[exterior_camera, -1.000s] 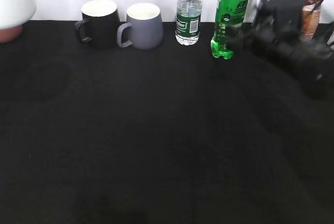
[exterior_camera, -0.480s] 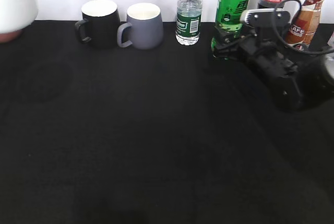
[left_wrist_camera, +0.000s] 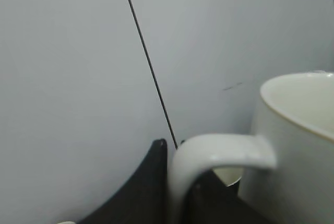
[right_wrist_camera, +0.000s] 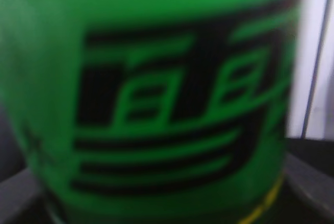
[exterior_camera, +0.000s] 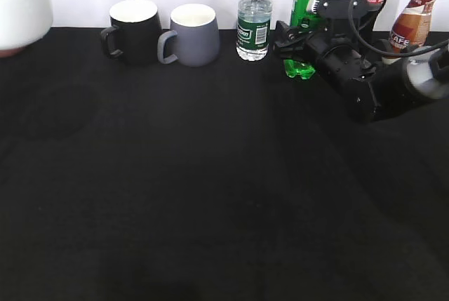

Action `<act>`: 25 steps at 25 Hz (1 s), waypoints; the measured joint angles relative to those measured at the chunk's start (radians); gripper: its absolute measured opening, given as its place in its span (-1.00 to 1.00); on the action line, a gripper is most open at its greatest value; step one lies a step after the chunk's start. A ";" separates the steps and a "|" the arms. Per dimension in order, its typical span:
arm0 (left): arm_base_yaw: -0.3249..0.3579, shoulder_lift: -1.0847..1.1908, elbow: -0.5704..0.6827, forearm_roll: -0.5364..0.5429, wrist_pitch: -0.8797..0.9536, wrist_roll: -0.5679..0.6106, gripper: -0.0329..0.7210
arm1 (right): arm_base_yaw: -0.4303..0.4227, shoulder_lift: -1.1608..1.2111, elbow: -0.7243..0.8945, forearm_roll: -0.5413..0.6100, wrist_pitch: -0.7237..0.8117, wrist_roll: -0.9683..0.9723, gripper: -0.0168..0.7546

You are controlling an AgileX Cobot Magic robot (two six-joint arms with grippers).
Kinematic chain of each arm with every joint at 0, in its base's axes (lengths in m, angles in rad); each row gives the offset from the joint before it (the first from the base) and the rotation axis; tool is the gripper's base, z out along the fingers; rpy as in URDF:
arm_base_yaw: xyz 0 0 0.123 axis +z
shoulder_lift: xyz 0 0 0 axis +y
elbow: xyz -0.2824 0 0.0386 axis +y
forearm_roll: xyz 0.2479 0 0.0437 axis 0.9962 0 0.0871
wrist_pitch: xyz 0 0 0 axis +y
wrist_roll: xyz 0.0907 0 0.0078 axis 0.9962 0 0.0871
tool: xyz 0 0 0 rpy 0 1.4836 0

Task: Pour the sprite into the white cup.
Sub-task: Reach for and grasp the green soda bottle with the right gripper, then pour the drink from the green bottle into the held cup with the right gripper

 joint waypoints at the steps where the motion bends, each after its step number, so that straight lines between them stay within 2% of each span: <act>1: 0.000 0.000 0.000 0.000 0.000 0.000 -0.81 | 0.000 0.002 0.000 0.000 0.008 0.000 0.55; 4: 0.000 0.000 0.000 0.001 0.000 0.000 -0.81 | 0.000 0.032 -0.003 0.000 -0.003 -0.002 0.40; 7: 0.000 0.000 0.000 0.014 0.000 0.000 -0.81 | 0.000 0.045 -0.004 0.002 -0.062 -0.002 0.10; 14: 0.000 0.000 0.000 0.017 0.036 0.000 -0.81 | 0.000 0.045 -0.002 -0.002 -0.070 -0.002 0.10; 16: 0.000 0.000 0.000 0.018 0.038 -0.015 -0.81 | 0.000 -0.004 0.003 -0.004 0.002 -0.002 0.10; 20: 0.000 0.000 0.000 0.025 0.000 -0.121 -0.81 | 0.000 -0.250 0.004 -0.211 0.336 -0.004 0.09; 22: 0.000 0.001 0.000 0.050 -0.025 -0.185 -0.81 | 0.000 -0.365 0.017 -0.264 0.453 -0.002 0.09; 23: 0.000 0.011 0.000 0.069 -0.069 -0.224 -0.81 | 0.000 -0.427 0.037 -0.280 0.486 0.029 0.09; 25: 0.000 0.076 0.000 0.126 -0.192 -0.281 -0.81 | 0.000 -0.570 0.115 -0.450 0.516 0.228 0.09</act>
